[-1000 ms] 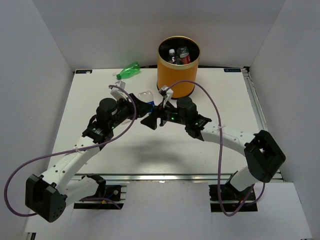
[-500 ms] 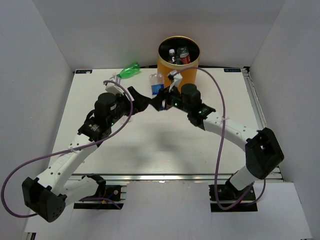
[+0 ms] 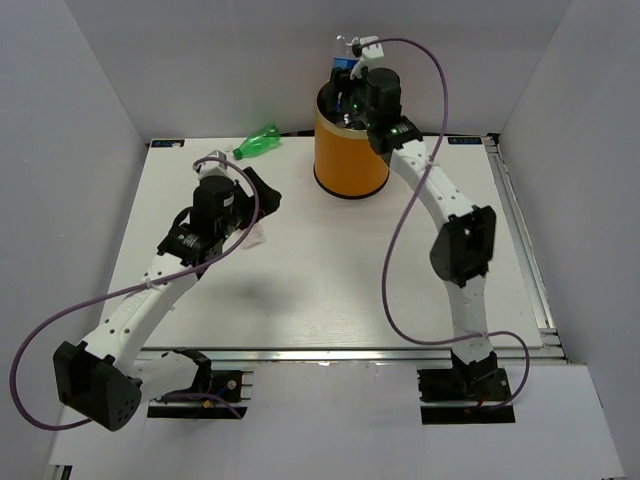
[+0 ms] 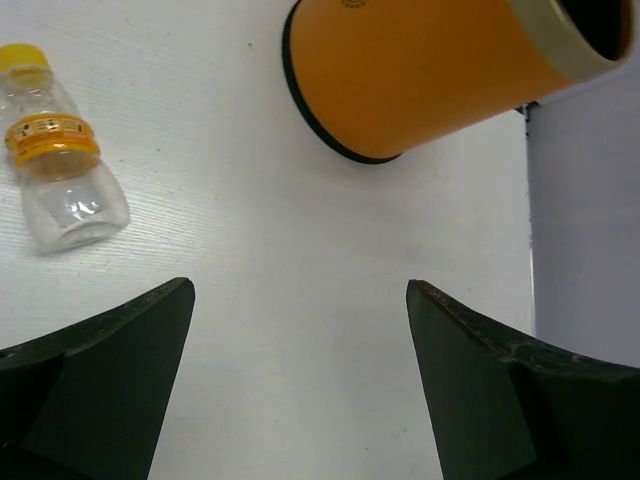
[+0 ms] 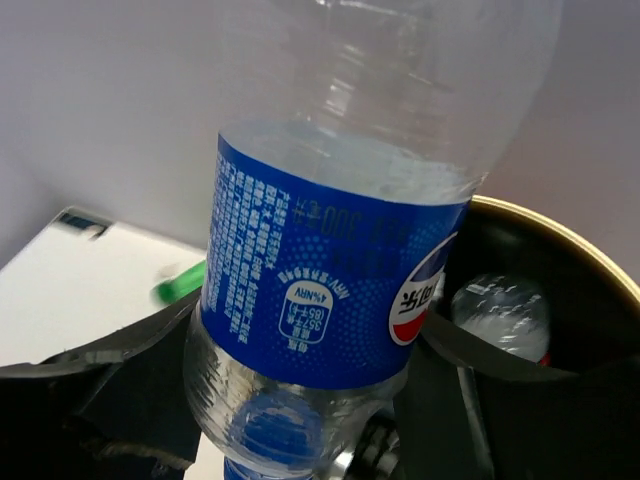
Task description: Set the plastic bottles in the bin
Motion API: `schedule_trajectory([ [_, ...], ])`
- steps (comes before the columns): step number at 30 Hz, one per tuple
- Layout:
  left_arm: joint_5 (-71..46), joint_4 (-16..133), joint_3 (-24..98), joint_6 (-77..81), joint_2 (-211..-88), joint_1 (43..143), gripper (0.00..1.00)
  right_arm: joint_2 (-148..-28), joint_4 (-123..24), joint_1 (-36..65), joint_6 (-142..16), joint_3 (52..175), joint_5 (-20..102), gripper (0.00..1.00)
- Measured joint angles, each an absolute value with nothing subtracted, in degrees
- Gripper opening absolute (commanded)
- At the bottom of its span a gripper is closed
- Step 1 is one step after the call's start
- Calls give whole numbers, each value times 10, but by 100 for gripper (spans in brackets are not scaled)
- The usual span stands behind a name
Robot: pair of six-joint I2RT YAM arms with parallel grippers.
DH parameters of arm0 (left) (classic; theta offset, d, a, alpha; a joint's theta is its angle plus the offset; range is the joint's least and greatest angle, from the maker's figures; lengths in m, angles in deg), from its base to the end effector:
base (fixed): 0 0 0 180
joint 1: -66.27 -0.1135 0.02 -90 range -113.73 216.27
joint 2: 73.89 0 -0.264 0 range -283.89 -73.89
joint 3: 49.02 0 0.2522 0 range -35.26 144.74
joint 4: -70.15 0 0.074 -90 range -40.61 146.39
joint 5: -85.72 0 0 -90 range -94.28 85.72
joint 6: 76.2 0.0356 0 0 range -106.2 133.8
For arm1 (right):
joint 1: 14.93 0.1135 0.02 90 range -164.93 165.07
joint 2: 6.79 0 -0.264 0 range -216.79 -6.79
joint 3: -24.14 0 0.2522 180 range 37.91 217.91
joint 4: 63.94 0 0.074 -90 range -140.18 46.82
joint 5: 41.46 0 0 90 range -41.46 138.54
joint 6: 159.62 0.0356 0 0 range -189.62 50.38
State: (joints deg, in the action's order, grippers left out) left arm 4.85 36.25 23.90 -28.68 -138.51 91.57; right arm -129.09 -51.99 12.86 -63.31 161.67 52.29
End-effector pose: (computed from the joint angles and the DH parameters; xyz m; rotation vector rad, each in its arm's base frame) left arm 0.2328 -0.1038 0.3413 -0.4100 2.0207 -0.5866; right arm 0.4556 0.2375 0.4092 -0.2327 1.5109 0.4266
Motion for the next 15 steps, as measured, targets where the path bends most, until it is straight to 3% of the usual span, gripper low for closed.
schedule_trajectory([
  [2, 48, 359, 239, -287, -1395, 903, 98, -1361, -511, 121, -641, 1709, 551, 67],
  [3, 46, 357, 239, -288, -1399, 896, 98, -1380, -511, 117, -643, 1726, 565, 88],
  [8, 12, 353, 238, -297, -1427, 820, 98, -1381, -496, 103, -657, 1691, 607, 89],
  [15, 16, 323, 237, -291, -1477, 791, 98, -1267, -466, 107, -690, 1656, 589, 89],
])
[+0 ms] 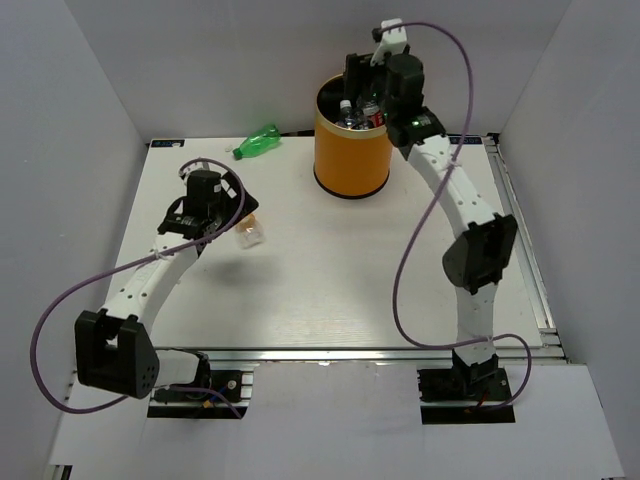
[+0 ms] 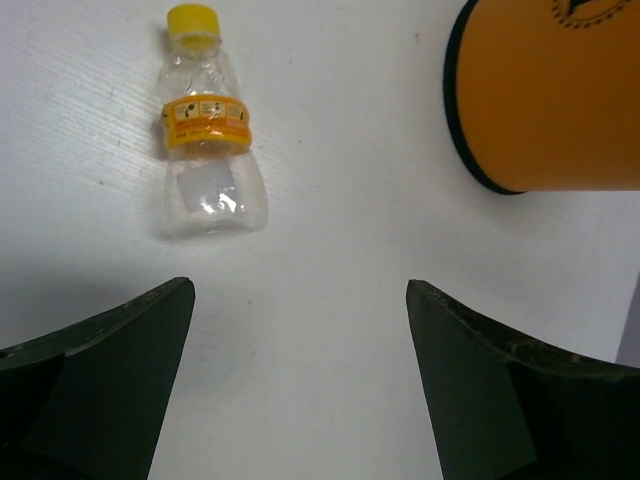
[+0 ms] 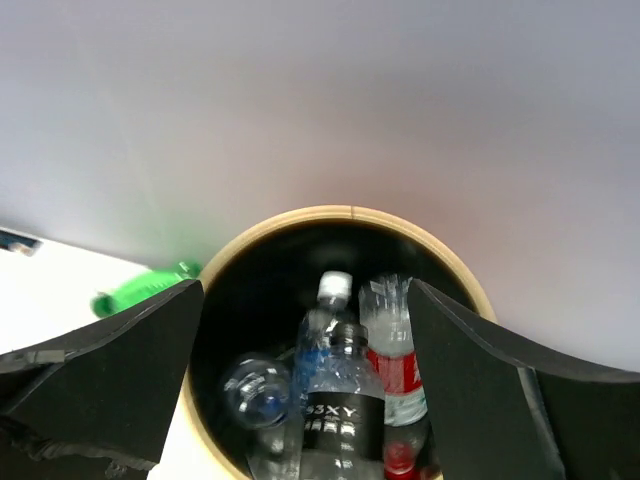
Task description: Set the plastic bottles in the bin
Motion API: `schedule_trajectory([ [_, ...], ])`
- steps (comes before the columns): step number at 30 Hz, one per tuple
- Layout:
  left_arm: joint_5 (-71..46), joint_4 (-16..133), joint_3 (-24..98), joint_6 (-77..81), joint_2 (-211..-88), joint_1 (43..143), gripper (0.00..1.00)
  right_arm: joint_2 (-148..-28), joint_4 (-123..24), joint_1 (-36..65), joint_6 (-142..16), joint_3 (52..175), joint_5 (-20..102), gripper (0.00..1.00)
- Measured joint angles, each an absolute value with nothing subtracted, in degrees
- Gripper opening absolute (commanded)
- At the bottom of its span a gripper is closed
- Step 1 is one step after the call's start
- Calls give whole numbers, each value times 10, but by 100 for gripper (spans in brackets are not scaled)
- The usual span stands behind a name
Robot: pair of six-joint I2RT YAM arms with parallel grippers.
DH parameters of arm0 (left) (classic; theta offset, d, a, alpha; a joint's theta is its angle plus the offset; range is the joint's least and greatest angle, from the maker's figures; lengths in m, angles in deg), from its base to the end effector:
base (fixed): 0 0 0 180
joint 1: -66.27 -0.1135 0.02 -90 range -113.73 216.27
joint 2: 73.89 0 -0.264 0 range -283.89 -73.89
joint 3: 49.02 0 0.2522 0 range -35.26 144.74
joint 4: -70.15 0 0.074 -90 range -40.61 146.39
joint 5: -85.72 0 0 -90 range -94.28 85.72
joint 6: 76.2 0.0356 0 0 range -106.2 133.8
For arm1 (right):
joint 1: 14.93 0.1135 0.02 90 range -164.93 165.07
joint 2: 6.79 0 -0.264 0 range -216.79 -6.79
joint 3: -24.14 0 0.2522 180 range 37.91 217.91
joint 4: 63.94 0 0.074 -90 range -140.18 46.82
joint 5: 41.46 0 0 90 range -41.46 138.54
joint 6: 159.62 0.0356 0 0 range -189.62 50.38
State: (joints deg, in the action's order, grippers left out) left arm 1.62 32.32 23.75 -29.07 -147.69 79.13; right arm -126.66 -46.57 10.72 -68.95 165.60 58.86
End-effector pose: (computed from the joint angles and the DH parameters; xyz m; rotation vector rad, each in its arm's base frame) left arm 0.2774 -0.0596 0.2938 -0.6435 2.1839 -0.4053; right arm 0.4487 0.2084 0.4433 -0.1815 1.4918 0.2351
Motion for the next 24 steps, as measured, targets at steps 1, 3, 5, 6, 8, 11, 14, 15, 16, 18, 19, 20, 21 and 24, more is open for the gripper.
schedule_trajectory([
  [1, 18, 317, 237, -291, -1483, 791, 98, -1243, -460, 110, -697, 1653, 586, 89],
  [3, 23, 311, 237, -291, -1494, 789, 98, -1177, -455, 118, -708, 1629, 576, 89],
  [5, 32, 312, 237, -290, -1507, 787, 98, -1091, -456, 124, -713, 1566, 553, 89],
  [6, 38, 312, 237, -288, -1518, 785, 98, -1048, -456, 128, -713, 1533, 540, 89],
  [8, 50, 311, 245, -284, -1550, 782, 98, -970, -462, 132, -711, 1461, 518, 89],
  [11, 60, 312, 280, -277, -1622, 774, 98, -887, -468, 137, -708, 1365, 495, 89],
  [14, 65, 319, 314, -271, -1689, 765, 98, -851, -466, 145, -698, 1287, 476, 89],
  [15, 66, 325, 323, -269, -1709, 762, 98, -850, -460, 148, -695, 1270, 470, 89],
  [16, 66, 331, 332, -267, -1729, 760, 98, -850, -453, 151, -690, 1253, 466, 89],
  [18, 65, 349, 343, -262, -1764, 757, 98, -851, -442, 156, -680, 1215, 457, 89],
  [19, 61, 359, 348, -260, -1782, 754, 98, -850, -436, 157, -673, 1197, 454, 89],
  [20, 54, 369, 352, -258, -1800, 752, 94, -849, -432, 159, -666, 1178, 449, 90],
  [21, 48, 377, 355, -258, -1816, 752, 90, -847, -429, 160, -659, 1159, 446, 89],
  [24, 31, 396, 364, -253, -1845, 752, 48, -835, -426, 165, -639, 1099, 425, 90],
])
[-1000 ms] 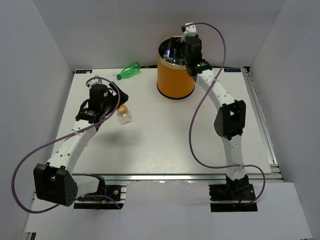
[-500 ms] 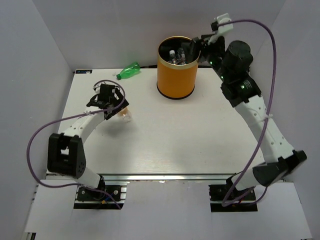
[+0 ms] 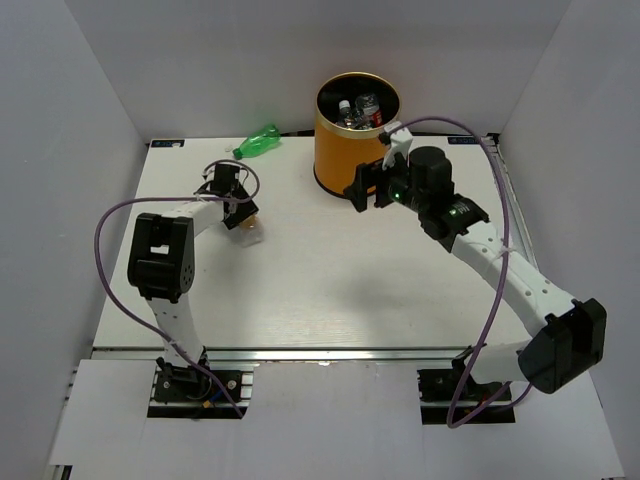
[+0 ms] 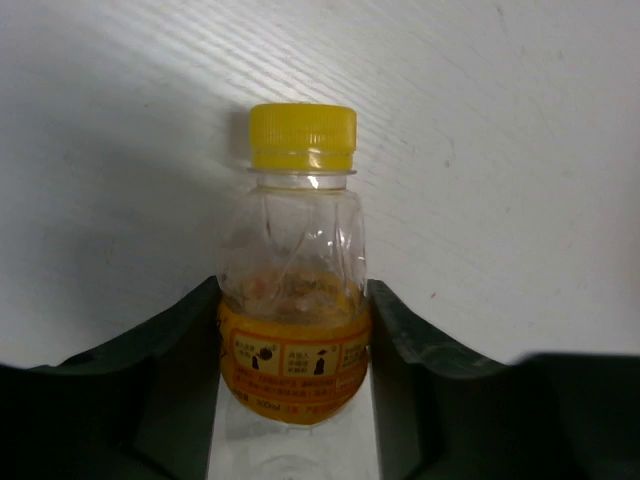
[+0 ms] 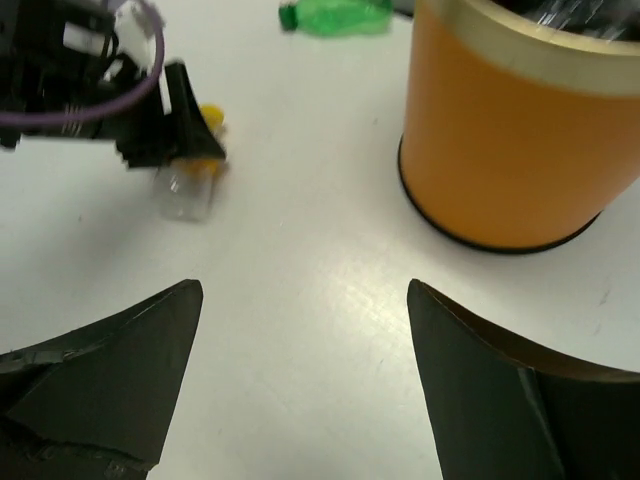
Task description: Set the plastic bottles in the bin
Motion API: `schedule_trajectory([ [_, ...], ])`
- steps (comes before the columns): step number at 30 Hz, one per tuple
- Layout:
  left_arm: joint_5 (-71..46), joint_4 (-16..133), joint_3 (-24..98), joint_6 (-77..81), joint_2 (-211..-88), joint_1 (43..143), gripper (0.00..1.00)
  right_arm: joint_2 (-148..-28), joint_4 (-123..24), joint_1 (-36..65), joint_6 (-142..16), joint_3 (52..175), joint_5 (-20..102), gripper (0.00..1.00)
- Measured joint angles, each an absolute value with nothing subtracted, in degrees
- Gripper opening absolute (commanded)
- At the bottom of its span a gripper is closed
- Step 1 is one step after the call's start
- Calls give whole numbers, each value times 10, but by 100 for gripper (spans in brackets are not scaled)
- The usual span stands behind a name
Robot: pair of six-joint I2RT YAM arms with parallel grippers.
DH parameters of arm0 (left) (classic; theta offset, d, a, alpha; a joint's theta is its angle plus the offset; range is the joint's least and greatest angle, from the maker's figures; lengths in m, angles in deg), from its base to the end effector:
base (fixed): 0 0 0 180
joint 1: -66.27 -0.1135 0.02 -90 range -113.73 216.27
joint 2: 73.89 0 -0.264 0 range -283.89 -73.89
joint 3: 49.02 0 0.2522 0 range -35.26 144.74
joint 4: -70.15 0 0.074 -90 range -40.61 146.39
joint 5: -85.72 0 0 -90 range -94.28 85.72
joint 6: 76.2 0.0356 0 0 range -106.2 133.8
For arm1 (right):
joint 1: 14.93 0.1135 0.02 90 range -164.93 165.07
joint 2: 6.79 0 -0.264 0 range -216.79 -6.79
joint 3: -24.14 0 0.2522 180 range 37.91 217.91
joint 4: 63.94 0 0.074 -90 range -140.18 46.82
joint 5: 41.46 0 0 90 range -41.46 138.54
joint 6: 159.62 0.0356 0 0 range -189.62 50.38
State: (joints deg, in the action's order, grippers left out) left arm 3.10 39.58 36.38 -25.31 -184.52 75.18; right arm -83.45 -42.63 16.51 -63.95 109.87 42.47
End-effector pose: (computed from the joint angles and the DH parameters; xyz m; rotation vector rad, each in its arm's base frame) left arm 0.3984 -0.0578 0.1627 -0.7105 2.4398 -0.1684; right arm 0.2668 0.1675 0.3869 -0.4807 1.7532 0.5573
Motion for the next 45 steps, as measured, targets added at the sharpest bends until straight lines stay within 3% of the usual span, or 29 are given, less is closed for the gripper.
schedule_trajectory([
  [3, 9, 406, 369, -259, -1850, 752, 22, -828, -421, 178, -630, 1070, 404, 89],
  [5, -8, 410, 366, -263, -1844, 752, 20, -829, -422, 196, -624, 1060, 390, 89],
  [12, -45, 458, 243, -310, -1655, 798, 25, -893, -466, 274, -579, 1057, 348, 89],
  [20, 0, 512, 218, -373, -1501, 921, 28, -1009, -524, 308, -502, 1079, 348, 90],
  [39, 65, 554, 214, -398, -1499, 930, 28, -1030, -599, 313, -476, 1108, 364, 89],
  [45, 63, 555, 214, -397, -1499, 941, 28, -1028, -634, 296, -479, 1111, 316, 90],
])
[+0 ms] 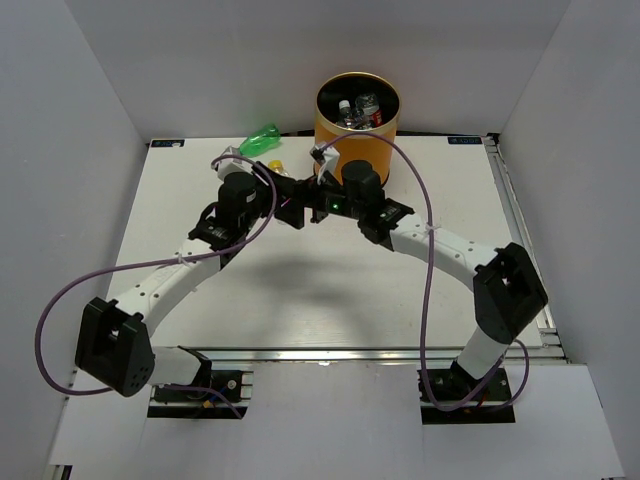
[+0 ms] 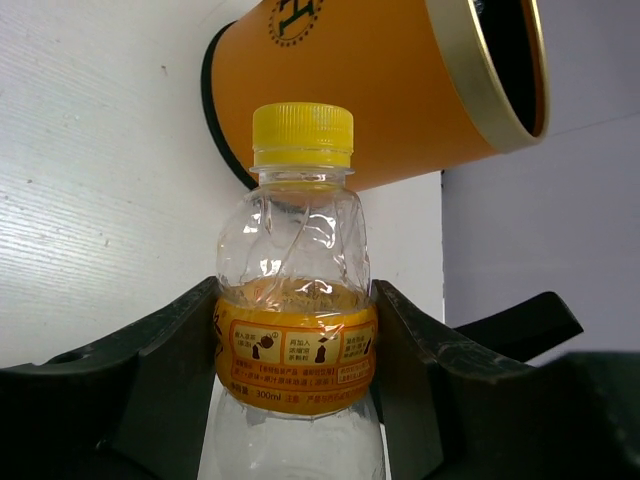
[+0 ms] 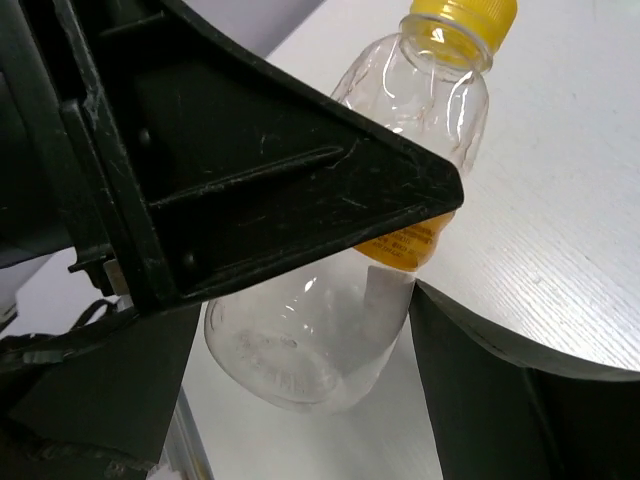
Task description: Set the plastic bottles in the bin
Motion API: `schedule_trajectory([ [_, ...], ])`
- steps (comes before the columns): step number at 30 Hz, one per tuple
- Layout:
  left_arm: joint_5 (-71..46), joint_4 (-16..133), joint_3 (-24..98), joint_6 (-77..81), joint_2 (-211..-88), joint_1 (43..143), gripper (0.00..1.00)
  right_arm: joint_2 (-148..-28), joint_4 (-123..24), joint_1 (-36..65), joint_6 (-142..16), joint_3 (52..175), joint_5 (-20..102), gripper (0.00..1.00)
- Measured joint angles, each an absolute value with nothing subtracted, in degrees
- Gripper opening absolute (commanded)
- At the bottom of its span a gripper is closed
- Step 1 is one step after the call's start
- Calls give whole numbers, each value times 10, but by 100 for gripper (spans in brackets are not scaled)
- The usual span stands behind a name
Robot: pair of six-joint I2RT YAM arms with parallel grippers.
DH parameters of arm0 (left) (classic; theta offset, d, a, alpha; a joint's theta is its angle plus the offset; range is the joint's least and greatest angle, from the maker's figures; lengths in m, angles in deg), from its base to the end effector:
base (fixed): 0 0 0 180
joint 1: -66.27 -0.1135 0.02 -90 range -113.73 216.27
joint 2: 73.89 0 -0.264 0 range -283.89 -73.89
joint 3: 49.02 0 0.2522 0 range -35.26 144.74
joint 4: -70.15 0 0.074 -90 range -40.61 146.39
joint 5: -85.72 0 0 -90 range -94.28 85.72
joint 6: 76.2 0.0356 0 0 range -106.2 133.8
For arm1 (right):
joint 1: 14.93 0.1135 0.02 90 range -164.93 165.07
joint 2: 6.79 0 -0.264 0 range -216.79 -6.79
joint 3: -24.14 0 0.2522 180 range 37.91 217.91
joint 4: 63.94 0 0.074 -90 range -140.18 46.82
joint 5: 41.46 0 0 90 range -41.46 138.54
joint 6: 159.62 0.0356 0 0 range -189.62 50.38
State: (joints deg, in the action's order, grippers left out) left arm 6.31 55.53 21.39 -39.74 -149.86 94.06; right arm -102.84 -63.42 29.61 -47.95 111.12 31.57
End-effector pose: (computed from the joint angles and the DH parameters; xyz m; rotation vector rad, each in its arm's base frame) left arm 0.2767 -0.1384 0.3076 -0.5691 1.9120 -0.7654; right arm 0.2802 0.2904 0.3183 -0.5949 1.7655 1.0843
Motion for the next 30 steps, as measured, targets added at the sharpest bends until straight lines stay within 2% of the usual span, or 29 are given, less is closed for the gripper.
schedule_trajectory([
  [9, 51, 591, 195, -401, -1456, 943, 28, -1008, -662, 283, -459, 1112, 284, 89],
  [12, 50, 598, 192, -400, -1447, 943, 29, -1013, -644, 284, -455, 1128, 274, 84],
  [15, 57, 601, 192, -398, -1443, 938, 31, -1036, -614, 284, -457, 1168, 255, 65],
  [16, 59, 602, 192, -398, -1442, 934, 36, -1044, -612, 284, -458, 1177, 249, 48],
  [18, 62, 602, 192, -396, -1442, 931, 48, -1053, -612, 284, -458, 1186, 240, 32],
  [19, 63, 602, 192, -394, -1442, 930, 79, -1054, -611, 283, -459, 1187, 237, 23],
  [20, 63, 602, 192, -391, -1442, 930, 98, -1055, -612, 282, -461, 1188, 232, 19],
  [23, 70, 593, 207, -360, -1443, 932, 98, -1055, -600, 278, -468, 1192, 232, 8],
  [24, 73, 582, 220, -346, -1444, 933, 98, -1055, -597, 276, -472, 1194, 234, 0],
  [30, 52, 534, 330, -254, -1476, 916, 98, -1055, -565, 203, -498, 1234, 262, 0],
])
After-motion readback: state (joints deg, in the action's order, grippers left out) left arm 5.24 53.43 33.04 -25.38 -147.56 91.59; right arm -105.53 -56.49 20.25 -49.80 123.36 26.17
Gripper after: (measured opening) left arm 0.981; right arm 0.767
